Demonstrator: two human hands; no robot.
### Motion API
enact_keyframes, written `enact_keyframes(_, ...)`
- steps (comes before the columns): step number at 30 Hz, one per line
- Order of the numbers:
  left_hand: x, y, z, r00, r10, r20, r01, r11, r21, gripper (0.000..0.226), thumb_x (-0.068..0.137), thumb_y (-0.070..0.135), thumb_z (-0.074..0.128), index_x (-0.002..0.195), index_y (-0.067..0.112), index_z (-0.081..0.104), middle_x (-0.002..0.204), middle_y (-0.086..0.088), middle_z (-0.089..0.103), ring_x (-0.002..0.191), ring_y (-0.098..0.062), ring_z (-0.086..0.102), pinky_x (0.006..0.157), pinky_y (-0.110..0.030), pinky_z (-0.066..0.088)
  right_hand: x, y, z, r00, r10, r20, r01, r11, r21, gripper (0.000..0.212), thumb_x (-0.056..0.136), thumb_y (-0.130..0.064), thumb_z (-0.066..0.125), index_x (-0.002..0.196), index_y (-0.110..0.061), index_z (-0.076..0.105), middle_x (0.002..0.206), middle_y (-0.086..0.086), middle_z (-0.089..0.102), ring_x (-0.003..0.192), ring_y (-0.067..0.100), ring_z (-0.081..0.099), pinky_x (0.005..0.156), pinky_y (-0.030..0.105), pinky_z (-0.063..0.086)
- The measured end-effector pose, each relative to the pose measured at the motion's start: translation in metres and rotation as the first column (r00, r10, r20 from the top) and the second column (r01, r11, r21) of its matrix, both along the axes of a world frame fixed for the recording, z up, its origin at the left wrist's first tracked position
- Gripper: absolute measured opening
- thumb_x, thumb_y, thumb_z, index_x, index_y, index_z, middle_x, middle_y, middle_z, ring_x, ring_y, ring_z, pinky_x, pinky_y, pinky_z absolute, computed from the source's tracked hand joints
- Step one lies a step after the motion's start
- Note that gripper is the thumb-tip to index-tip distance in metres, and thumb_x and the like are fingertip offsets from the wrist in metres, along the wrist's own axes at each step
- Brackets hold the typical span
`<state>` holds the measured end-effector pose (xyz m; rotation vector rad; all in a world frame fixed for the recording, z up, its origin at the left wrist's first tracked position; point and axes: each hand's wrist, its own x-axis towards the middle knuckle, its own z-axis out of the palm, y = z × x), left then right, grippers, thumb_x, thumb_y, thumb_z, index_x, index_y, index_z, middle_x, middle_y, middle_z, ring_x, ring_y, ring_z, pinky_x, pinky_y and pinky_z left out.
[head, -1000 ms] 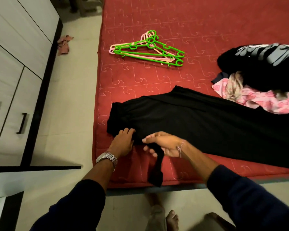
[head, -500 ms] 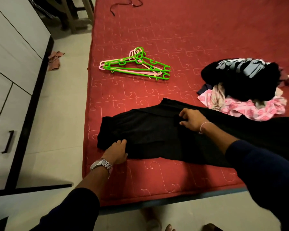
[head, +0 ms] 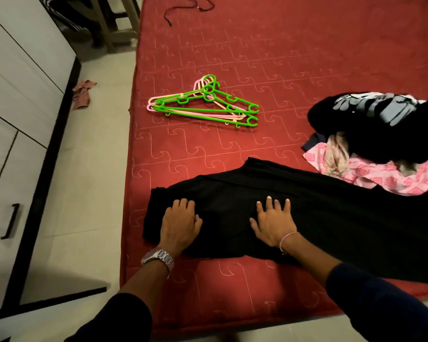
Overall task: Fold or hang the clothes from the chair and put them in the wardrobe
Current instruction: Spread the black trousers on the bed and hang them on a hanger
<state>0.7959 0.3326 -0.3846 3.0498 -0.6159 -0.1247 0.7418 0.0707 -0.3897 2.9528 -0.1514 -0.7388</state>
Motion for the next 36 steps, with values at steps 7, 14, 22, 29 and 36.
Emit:
enact_keyframes(7,0.052,0.006,0.0,0.998,-0.041,0.045,0.045,0.995,-0.09,0.027,0.086,0.031,0.062,0.106,0.013,0.062,0.099,-0.005,0.061,0.089,-0.023,0.056,0.074,-0.037,0.049,0.082,0.009,0.027,0.964,-0.028,0.265,0.018,0.999,0.041,0.038,0.097,-0.047,0.046,0.114,-0.017,0.063,0.115,0.006,0.064,0.107,0.029,0.062,0.094,0.043,0.045)
enact_keyframes(14,0.108,-0.01,0.001,0.999,-0.015,0.03,0.02,0.984,-0.176,0.026,0.09,0.031,0.058,0.109,0.012,0.059,0.106,-0.004,0.058,0.095,-0.021,0.053,0.078,-0.035,0.047,0.152,-0.01,0.027,0.928,-0.115,0.353,0.016,0.962,0.272,0.032,0.102,-0.038,0.046,0.113,-0.011,0.059,0.109,0.008,0.063,0.096,0.028,0.062,0.083,0.043,0.052)
enact_keyframes(22,0.157,-0.034,0.0,0.966,0.12,-0.228,-0.154,0.978,-0.139,0.07,0.095,0.05,0.055,0.15,0.014,0.033,0.15,-0.014,0.041,0.136,-0.03,0.04,0.11,-0.043,0.038,0.246,-0.043,0.036,0.909,-0.297,0.292,0.129,0.867,0.48,0.032,0.1,-0.033,0.055,0.117,-0.006,0.054,0.116,0.017,0.06,0.108,0.036,0.058,0.088,0.044,0.05)
enact_keyframes(29,0.186,-0.06,-0.025,0.812,0.216,-0.542,-0.231,0.972,0.04,0.11,0.083,0.082,0.043,0.157,0.029,-0.017,0.16,-0.021,-0.028,0.148,-0.046,-0.02,0.116,-0.064,-0.005,0.337,-0.068,0.031,0.891,-0.343,0.298,0.18,0.869,0.461,0.056,0.097,-0.029,0.062,0.139,-0.001,0.039,0.141,0.023,0.047,0.127,0.041,0.046,0.102,0.046,0.042)
enact_keyframes(36,0.197,-0.076,-0.025,0.808,0.279,-0.518,-0.26,0.959,0.112,0.11,0.082,0.083,0.045,0.16,0.022,-0.004,0.161,-0.03,-0.015,0.148,-0.053,-0.008,0.115,-0.071,0.007,0.388,-0.084,0.016,0.923,-0.336,0.188,0.238,0.882,0.408,0.065,0.092,-0.036,0.069,0.143,-0.006,0.042,0.135,0.022,0.056,0.122,0.04,0.055,0.098,0.048,0.049)
